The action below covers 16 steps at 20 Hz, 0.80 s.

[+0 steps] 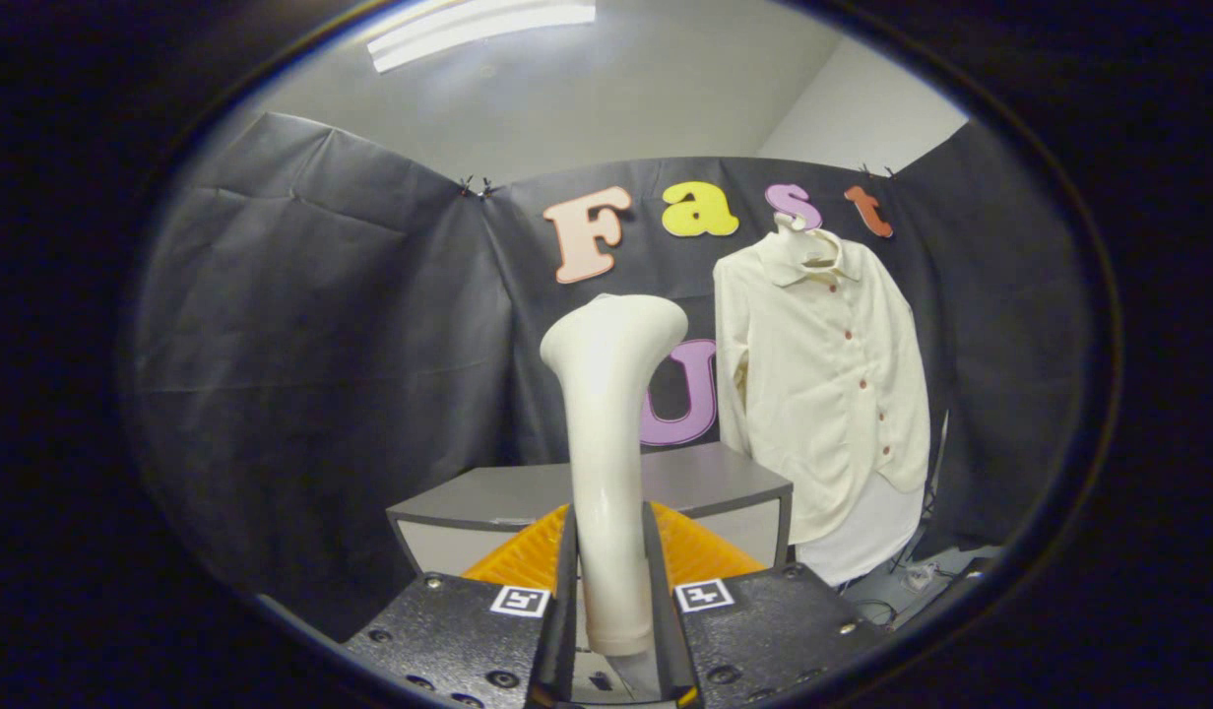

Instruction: Iron the clothes twice with a garment steamer, once on the left side and once on the right side.

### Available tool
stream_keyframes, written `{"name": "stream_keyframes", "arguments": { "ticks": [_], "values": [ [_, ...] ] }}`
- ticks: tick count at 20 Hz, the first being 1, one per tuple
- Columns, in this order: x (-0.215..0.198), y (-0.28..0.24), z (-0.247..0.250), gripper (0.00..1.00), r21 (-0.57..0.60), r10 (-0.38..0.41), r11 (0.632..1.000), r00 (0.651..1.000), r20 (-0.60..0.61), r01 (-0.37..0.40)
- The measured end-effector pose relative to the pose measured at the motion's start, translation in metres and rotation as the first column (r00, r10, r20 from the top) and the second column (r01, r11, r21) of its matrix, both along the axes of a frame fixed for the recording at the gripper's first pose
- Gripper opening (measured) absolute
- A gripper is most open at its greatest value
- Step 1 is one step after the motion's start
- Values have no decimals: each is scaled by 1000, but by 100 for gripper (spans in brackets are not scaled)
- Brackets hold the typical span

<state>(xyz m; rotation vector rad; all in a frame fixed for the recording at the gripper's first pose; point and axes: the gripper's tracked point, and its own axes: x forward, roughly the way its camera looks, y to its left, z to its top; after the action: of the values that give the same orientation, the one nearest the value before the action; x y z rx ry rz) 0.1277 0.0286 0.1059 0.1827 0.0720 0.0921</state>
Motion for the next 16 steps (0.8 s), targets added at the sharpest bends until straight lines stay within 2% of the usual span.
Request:
{"name": "stream_keyframes", "arguments": {
  "ticks": [7,12,16],
  "values": [
    [-52,6,1,32,-74,-24,997,1000,4,24],
    [-87,13,9,32,-176,-21,984,999,27,26],
    [-105,16,13,32,-173,-13,985,999,45,21]
  ]
}}
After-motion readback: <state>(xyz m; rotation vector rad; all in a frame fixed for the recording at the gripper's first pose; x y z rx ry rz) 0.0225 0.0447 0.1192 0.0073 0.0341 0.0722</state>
